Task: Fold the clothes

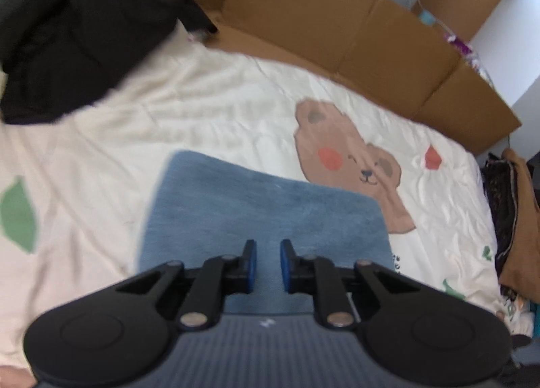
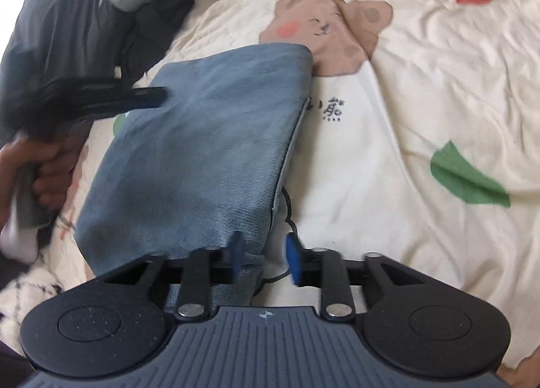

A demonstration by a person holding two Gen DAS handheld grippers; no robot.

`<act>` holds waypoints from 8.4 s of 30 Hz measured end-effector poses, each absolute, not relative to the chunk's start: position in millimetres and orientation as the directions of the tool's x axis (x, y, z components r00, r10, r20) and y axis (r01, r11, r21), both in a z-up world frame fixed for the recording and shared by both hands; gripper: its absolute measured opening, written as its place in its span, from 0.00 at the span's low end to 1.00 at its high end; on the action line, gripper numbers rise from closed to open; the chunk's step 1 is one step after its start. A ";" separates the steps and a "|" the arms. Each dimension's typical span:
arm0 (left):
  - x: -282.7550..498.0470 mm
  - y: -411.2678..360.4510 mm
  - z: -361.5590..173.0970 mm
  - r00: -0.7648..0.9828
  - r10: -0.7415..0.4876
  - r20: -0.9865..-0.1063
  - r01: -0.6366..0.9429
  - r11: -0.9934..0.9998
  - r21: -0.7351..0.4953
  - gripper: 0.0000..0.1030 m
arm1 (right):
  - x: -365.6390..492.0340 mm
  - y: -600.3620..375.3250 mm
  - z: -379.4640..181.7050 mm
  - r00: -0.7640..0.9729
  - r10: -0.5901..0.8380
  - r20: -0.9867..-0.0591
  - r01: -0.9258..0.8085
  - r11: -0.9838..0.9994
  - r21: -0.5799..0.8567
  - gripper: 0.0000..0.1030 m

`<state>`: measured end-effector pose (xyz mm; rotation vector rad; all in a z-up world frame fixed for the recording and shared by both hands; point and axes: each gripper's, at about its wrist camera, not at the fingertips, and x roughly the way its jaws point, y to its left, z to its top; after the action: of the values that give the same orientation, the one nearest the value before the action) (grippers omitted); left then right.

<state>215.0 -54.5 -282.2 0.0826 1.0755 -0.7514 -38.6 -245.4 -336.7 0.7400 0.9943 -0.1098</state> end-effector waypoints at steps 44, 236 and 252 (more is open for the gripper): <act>193.1 23.1 -314.6 0.199 -0.441 -0.875 0.550 0.789 -0.272 0.42 | -57.7 -225.0 -369.7 0.582 0.483 -0.655 0.433 0.497 0.752 0.25; 173.1 -127.5 -400.8 -0.338 -0.721 -0.605 0.385 0.481 -0.788 0.67 | -81.7 -390.4 -357.7 0.544 0.123 -0.830 0.676 0.521 0.521 0.42; 161.0 -133.3 -372.9 -0.275 -0.708 -0.650 0.433 0.512 -0.742 0.48 | -78.4 -382.6 -317.7 0.543 0.156 -0.825 0.640 0.559 0.527 0.25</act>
<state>161.0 -133.2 -372.9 -0.2513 1.4807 -1.1210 -78.4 -382.6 -317.7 0.9615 0.9813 -0.3471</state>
